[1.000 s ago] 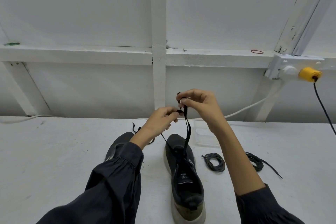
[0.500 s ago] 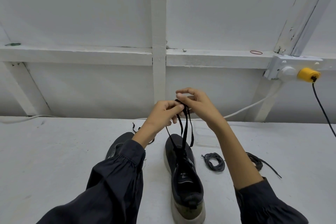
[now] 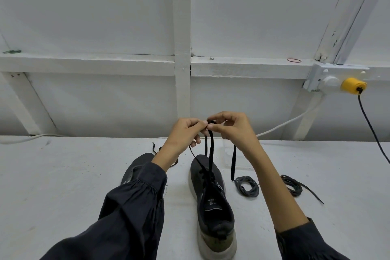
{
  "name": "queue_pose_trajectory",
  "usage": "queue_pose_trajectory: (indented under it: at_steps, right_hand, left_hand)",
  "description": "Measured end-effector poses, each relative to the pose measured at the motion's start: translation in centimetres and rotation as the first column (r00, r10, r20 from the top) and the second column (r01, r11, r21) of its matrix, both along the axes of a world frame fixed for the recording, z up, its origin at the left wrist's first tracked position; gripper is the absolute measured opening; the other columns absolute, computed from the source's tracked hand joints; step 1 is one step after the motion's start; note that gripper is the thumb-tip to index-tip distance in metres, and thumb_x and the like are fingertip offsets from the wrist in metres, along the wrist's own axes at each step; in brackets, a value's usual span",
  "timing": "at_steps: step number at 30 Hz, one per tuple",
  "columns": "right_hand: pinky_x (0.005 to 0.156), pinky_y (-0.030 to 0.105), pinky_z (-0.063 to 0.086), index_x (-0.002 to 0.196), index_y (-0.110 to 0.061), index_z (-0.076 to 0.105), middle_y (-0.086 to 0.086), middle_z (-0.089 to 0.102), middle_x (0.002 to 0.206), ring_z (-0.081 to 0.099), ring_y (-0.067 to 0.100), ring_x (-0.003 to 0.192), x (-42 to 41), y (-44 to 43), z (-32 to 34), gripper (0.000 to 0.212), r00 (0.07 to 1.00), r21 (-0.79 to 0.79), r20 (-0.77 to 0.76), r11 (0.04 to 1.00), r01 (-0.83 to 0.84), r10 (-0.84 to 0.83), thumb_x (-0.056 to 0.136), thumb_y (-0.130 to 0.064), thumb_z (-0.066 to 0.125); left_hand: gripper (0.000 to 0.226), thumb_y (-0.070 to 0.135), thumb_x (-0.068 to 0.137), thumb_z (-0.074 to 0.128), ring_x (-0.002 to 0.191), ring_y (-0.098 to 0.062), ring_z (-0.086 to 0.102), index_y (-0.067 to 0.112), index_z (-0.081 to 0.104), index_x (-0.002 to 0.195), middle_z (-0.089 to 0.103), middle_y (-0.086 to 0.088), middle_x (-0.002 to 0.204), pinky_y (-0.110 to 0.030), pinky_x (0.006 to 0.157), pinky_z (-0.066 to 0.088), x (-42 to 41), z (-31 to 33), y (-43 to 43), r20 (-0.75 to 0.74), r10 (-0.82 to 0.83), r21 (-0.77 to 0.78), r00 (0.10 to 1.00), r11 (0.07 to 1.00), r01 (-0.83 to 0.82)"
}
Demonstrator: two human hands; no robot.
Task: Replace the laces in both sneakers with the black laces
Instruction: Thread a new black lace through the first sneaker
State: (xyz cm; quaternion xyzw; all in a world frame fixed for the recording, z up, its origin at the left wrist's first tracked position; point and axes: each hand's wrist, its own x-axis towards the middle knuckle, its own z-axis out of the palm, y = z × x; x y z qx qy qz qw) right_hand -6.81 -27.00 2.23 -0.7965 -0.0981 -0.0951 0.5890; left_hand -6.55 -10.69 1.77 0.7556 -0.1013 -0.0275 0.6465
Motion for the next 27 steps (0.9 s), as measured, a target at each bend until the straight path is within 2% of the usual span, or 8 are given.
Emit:
queue_pose_trajectory:
  at_steps: [3, 8, 14, 17, 20, 22, 25, 27]
  right_hand:
    - [0.047, 0.017, 0.037, 0.088, -0.010, 0.069, 0.003, 0.066, 0.066, 0.045, 0.012, 0.043, 0.1, -0.2, 0.0, 0.017, 1.000, 0.059, -0.023, 0.998, 0.022, -0.020, 0.076, -0.010, 0.081]
    - [0.046, 0.020, 0.035, 0.077, -0.013, 0.068, 0.007, 0.068, 0.065, 0.042, 0.012, 0.042, 0.1, -0.1, -0.2, 0.011, 1.000, 0.014, -0.014, 1.000, 0.026, -0.026, 0.078, -0.010, 0.079]
    - [0.054, 0.022, 0.036, 0.073, -0.021, 0.076, -0.010, 0.059, 0.054, 0.044, 0.004, 0.052, 0.1, 0.0, -0.3, 0.006, 0.994, -0.226, 0.069, 0.969, 0.100, -0.087, 0.080, -0.022, 0.076]
    - [0.050, 0.018, 0.033, 0.073, -0.023, 0.077, -0.013, 0.058, 0.051, 0.039, 0.003, 0.048, -0.3, -0.3, 0.2, 0.009, 1.000, -0.320, 0.016, 0.947, 0.010, -0.006, 0.082, -0.025, 0.075]
    - [0.049, 0.010, 0.031, 0.075, -0.017, 0.077, -0.014, 0.060, 0.053, 0.041, 0.000, 0.047, -0.8, -1.1, 0.7, 0.009, 0.989, -0.288, -0.107, 0.949, -0.131, 0.104, 0.083, -0.022, 0.075]
    - [0.048, 0.013, 0.029, 0.076, -0.008, 0.074, -0.013, 0.050, 0.049, 0.035, 0.003, 0.048, -1.0, -1.4, 0.9, 0.013, 0.973, -0.248, -0.186, 0.951, -0.184, 0.139, 0.085, -0.018, 0.072]
    - [0.047, 0.020, 0.018, 0.084, 0.004, 0.067, -0.009, 0.037, 0.052, 0.025, 0.010, 0.049, -1.2, -1.5, 0.8, 0.020, 0.939, -0.015, -0.256, 0.971, -0.239, 0.228, 0.089, -0.014, 0.063]
    - [0.047, 0.023, 0.013, 0.082, 0.001, 0.063, -0.004, 0.034, 0.053, 0.021, 0.010, 0.047, -1.3, -1.3, 0.8, 0.017, 0.926, 0.153, -0.257, 0.957, -0.245, 0.278, 0.092, -0.013, 0.059]
  left_hand:
    - [0.021, 0.017, 0.096, 0.055, 0.049, -0.009, 0.049, 0.011, 0.070, 0.083, 0.066, 0.000, 0.075, -0.017, 0.044, 0.035, 0.0, 0.1, 0.0, 0.011, -0.016, 0.074, 1.000, 0.997, 0.015]
    - [0.023, 0.012, 0.095, 0.052, 0.051, -0.011, 0.050, 0.008, 0.069, 0.080, 0.066, 0.001, 0.074, -0.019, 0.049, 0.036, 0.0, 0.1, 0.2, 0.054, -0.028, 0.188, 0.998, 0.982, 0.017]
    - [0.015, 0.019, 0.088, 0.062, 0.058, -0.011, 0.060, 0.013, 0.073, 0.082, 0.072, -0.008, 0.075, -0.023, 0.057, 0.043, 0.3, -0.2, 0.5, 0.210, 0.001, 0.399, 0.978, 0.913, -0.086]
    - [0.012, 0.017, 0.087, 0.065, 0.060, -0.014, 0.062, 0.013, 0.074, 0.080, 0.071, -0.010, 0.072, -0.022, 0.057, 0.043, 0.4, -0.2, 0.9, 0.256, -0.010, 0.399, 0.967, 0.912, -0.096]
    - [0.008, 0.017, 0.085, 0.071, 0.057, -0.008, 0.059, 0.020, 0.071, 0.077, 0.069, -0.005, 0.070, -0.019, 0.056, 0.044, 0.2, -0.3, 1.3, 0.262, -0.034, 0.351, 0.964, 0.934, -0.063]
    - [0.011, 0.015, 0.083, 0.075, 0.055, -0.006, 0.057, 0.021, 0.066, 0.079, 0.067, 0.000, 0.071, -0.017, 0.054, 0.045, 0.0, -0.5, 1.3, 0.268, -0.037, 0.269, 0.963, 0.962, -0.038]
    - [0.014, 0.009, 0.086, 0.071, 0.064, -0.008, 0.060, 0.016, 0.060, 0.084, 0.065, 0.000, 0.080, -0.023, 0.056, 0.050, -0.4, -0.9, 1.1, 0.286, -0.041, 0.128, 0.957, 0.992, 0.004]
    - [0.016, 0.011, 0.086, 0.072, 0.079, -0.007, 0.063, 0.019, 0.058, 0.087, 0.062, 0.004, 0.091, -0.027, 0.063, 0.055, -0.7, -1.3, 0.9, 0.332, -0.041, 0.116, 0.942, 0.993, 0.003]
